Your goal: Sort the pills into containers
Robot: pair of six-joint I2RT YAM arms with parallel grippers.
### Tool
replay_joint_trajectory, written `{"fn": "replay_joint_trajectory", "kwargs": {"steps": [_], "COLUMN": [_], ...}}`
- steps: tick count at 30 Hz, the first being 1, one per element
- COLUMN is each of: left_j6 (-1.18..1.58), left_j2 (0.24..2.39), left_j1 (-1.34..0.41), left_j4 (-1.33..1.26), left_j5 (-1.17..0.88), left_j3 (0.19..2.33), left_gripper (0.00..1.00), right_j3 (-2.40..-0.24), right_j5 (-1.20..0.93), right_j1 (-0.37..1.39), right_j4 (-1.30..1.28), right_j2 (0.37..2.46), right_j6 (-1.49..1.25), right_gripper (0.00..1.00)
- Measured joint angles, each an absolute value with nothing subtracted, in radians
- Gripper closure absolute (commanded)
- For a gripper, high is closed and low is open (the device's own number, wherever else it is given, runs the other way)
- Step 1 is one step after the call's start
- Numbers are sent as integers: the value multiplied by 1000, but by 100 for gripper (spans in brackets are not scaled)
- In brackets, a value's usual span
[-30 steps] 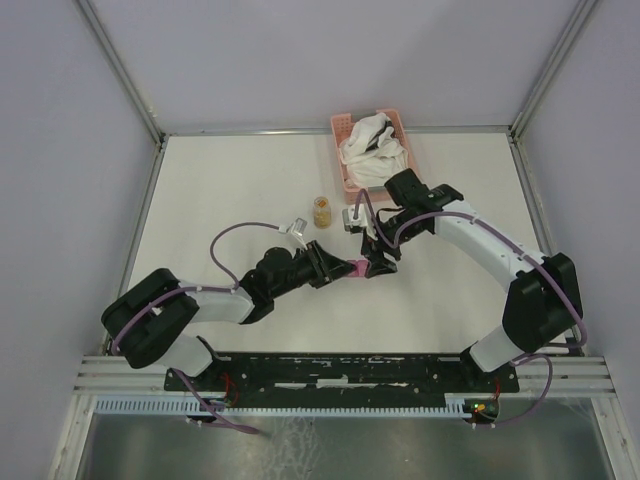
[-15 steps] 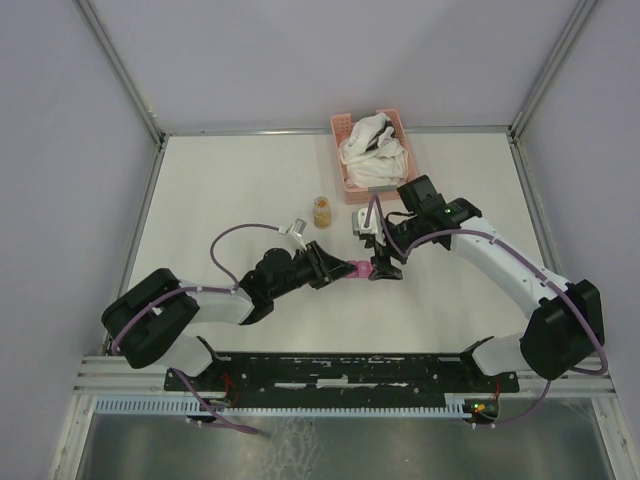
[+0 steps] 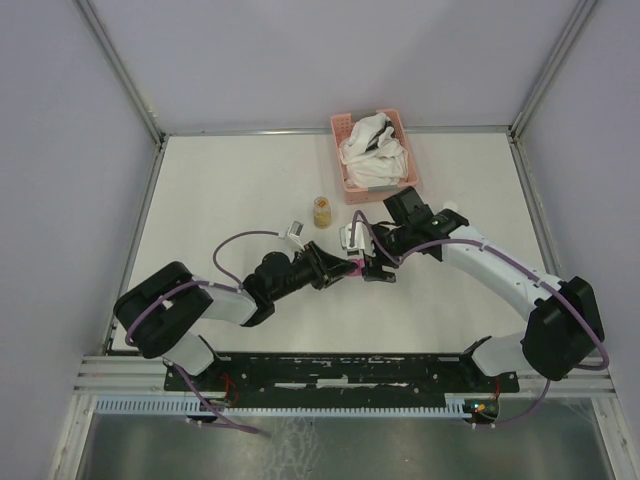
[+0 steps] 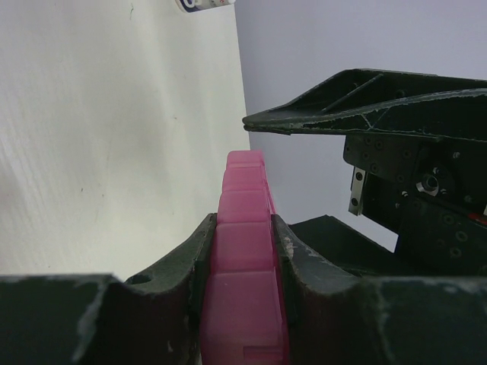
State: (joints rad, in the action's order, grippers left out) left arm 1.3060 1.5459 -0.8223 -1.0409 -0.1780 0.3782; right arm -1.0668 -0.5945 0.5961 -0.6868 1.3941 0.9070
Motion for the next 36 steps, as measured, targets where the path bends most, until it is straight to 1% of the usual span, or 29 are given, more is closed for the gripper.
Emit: {"fn": "replay_joint_trajectory", "kwargs": {"steps": [3,10,19,24,28,36], "left_j6": [1309,1309,1308,1295,1290,1274], "left_j2": [1546,1546,1537,1534,1534,1534], "left_j1": [-822,-822,-820,-820,-823,-827], "left_j4": [-1053,-1045,-1037,-994,-975,-990], "left_j5": [-178,-180,-178,-178,-197,-244], "left_j3": [378,378,379,379,379,379], "left_gripper": [97,97,97,97,97,97], "right_j3": [-1067,-1075,-1094,-1114,-1126,-1127], "right_j5": [-573,-557,-559,-558,-559,-571], "right_j1": [598,588,568,546,528,526], "right_j4": [-678,-682,-700,-693,-682,-665], "right_j2": [1394,1392,1381,1380,1379,1404], "right_j6": [906,893,826,785,769,748], "right_gripper": [21,21,29,31,36,51]}}
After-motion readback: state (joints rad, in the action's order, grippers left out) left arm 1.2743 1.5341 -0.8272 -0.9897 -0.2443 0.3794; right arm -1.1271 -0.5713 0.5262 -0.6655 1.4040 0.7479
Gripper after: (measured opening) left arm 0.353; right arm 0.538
